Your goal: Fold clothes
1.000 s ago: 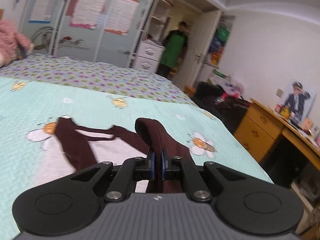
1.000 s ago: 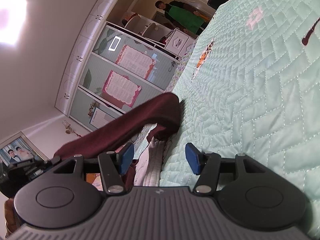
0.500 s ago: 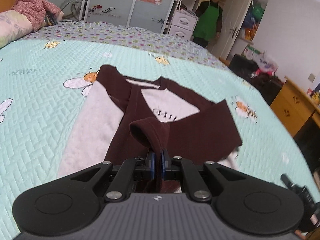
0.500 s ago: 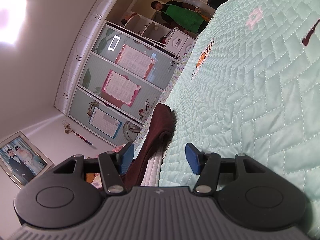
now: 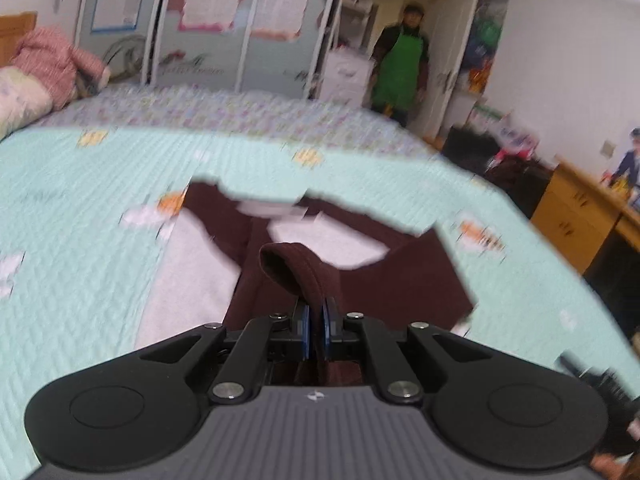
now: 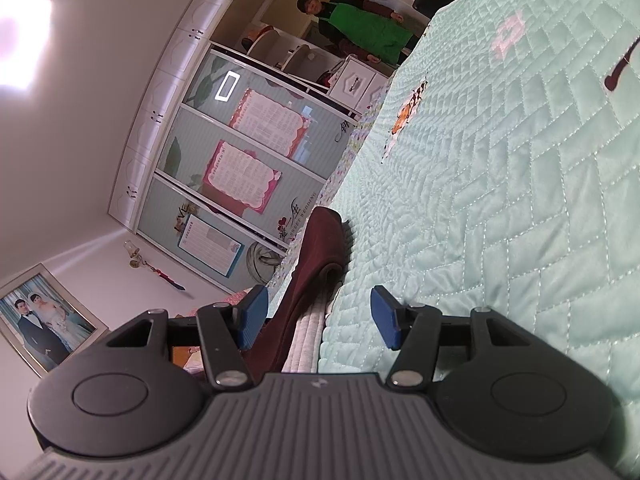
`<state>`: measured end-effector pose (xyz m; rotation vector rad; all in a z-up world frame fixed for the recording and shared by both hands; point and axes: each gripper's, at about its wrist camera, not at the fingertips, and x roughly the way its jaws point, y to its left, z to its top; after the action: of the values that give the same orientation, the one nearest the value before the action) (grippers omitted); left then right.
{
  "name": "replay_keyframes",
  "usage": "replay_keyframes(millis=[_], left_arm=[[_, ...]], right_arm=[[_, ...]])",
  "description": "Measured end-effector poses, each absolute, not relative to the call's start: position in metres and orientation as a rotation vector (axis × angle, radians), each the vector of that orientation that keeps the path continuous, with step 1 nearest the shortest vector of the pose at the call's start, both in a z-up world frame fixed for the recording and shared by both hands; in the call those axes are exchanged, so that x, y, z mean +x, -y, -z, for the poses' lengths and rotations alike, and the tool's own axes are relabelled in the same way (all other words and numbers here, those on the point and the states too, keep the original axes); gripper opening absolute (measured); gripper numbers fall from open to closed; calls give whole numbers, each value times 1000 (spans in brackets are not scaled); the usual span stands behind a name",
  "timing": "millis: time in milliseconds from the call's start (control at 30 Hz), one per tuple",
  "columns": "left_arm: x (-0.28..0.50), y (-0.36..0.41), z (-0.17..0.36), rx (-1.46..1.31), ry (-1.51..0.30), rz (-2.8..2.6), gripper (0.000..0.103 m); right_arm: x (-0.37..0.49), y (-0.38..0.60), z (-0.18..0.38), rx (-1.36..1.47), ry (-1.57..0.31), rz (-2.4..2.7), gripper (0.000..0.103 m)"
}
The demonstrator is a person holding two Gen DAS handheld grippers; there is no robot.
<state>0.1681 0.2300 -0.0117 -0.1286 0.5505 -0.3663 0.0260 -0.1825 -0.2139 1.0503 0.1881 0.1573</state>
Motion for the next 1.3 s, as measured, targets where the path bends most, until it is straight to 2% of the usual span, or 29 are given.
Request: replay_keyframes(millis=[267, 400, 500, 667, 733, 967, 1167, 1200, 1233, 1267, 1300], left_arm=[[191, -228, -77, -136, -389, 520, 6], [196, -226, -109, -122, -343, 559, 6], [207, -221, -119, -93, -361, 575, 6], [230, -213, -123, -79, -435, 561, 6], [233, -214, -125, -90, -447, 556, 6], [231, -213, -144, -117, -428, 554, 6], [233, -188, -160, -83, -431, 556, 6], [233, -184, -162, -72, -432, 560, 6], [233, -179, -164, -60, -434, 563, 6], [234, -174, -166, -51, -436, 567, 6], [235, -170, -168, -46, -438, 569, 6]], right_arm=[[35, 171, 198, 956, -281, -101, 59], [48, 159, 182, 876, -375, -74, 63], [57, 150, 170, 815, -444, -54, 71], [67, 129, 149, 778, -541, -120, 72], [62, 121, 149, 795, -582, -140, 75], [35, 116, 164, 928, -608, -132, 75], [40, 97, 159, 799, -659, -179, 76], [41, 97, 161, 802, -660, -188, 72], [42, 97, 162, 805, -660, -197, 56], [44, 95, 164, 795, -672, -200, 45], [45, 94, 166, 792, -682, -194, 27]])
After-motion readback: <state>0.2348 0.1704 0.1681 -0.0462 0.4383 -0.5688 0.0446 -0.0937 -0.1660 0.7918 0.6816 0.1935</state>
